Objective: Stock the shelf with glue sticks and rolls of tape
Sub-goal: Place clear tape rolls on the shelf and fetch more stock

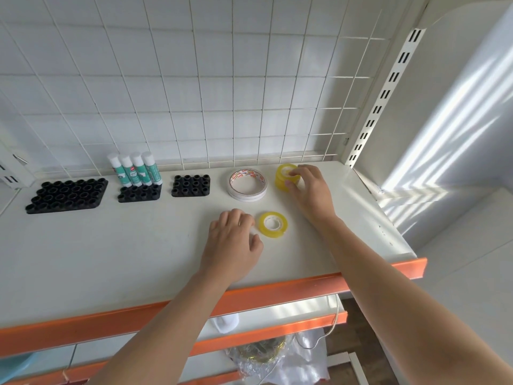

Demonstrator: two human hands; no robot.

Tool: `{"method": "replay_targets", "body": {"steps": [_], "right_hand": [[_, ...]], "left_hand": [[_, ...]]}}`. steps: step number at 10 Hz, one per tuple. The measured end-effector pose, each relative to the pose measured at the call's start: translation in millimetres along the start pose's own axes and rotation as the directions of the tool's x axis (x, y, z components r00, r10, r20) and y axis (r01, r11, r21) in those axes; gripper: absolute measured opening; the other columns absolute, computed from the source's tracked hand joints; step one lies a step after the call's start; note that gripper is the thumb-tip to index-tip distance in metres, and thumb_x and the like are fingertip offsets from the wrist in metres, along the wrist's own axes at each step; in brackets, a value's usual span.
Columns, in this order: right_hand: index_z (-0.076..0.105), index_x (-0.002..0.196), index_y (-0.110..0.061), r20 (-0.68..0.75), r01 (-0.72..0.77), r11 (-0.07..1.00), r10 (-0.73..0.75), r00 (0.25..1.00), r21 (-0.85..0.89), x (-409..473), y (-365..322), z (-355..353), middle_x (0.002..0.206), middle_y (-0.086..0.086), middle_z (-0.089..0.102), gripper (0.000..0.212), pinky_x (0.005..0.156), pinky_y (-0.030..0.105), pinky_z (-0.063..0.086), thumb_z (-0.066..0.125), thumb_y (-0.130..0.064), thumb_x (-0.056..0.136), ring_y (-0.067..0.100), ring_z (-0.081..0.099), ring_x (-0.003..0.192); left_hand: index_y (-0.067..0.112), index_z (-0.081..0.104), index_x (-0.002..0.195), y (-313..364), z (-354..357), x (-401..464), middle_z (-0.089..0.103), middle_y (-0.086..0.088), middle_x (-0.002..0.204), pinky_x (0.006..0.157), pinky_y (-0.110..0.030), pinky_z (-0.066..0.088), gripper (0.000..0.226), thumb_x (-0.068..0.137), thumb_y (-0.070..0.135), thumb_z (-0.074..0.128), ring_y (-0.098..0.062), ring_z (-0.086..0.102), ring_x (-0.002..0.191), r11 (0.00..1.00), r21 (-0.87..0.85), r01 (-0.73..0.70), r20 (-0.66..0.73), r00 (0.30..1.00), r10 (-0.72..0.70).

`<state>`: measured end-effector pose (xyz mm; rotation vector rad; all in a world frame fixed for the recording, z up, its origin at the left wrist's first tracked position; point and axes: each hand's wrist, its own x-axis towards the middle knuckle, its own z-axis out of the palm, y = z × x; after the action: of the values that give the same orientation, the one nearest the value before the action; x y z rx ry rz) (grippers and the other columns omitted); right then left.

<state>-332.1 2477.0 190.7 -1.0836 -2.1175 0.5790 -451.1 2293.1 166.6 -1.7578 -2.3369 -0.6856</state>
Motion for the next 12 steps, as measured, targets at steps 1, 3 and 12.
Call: {"method": "replay_targets", "body": {"steps": [1, 3, 12], "right_hand": [[0.065, 0.111, -0.015, -0.001, 0.004, 1.000, -0.004, 1.000, -0.010, 0, 1, 1, 0.126, -0.001, 0.055, 0.024, 0.079, 0.020, 0.036, 0.067, -0.024, 0.089, 0.017, 0.056, 0.107], [0.064, 0.112, -0.015, 0.008, 0.013, 1.000, -0.013, 1.000, -0.014, 2, 0, 4, 0.132, -0.002, 0.056, 0.024, 0.085, 0.021, 0.037, 0.065, -0.020, 0.088, 0.016, 0.053, 0.120], [0.065, 0.110, -0.019, 0.245, 0.300, 0.953, -0.282, 0.928, -0.036, -82, -16, -21, 0.130, 0.007, 0.054, 0.049, 0.091, 0.035, 0.048, 0.052, -0.059, 0.084, 0.023, 0.058, 0.114]], "left_hand": [[0.017, 0.061, 0.090, 0, -1, 0, 0.056, -0.001, 0.093, 0.075, -0.040, 0.045, 0.033, 0.077, 0.037, 0.038, -0.026, 0.052, 0.089, 1.000, 0.001, 0.000, 0.005, 1.000, 0.000], [0.017, 0.060, 0.089, 0, 0, 0, 0.056, -0.001, 0.092, 0.074, -0.039, 0.045, 0.031, 0.077, 0.035, 0.039, -0.026, 0.053, 0.088, 1.000, 0.000, -0.002, -0.011, 1.000, 0.002], [0.016, 0.059, 0.087, 0, -1, 1, 0.057, -0.003, 0.092, 0.073, -0.040, 0.045, 0.031, 0.076, 0.037, 0.038, -0.028, 0.054, 0.088, 1.000, 0.016, -0.006, 0.008, 1.000, 0.006]]}}
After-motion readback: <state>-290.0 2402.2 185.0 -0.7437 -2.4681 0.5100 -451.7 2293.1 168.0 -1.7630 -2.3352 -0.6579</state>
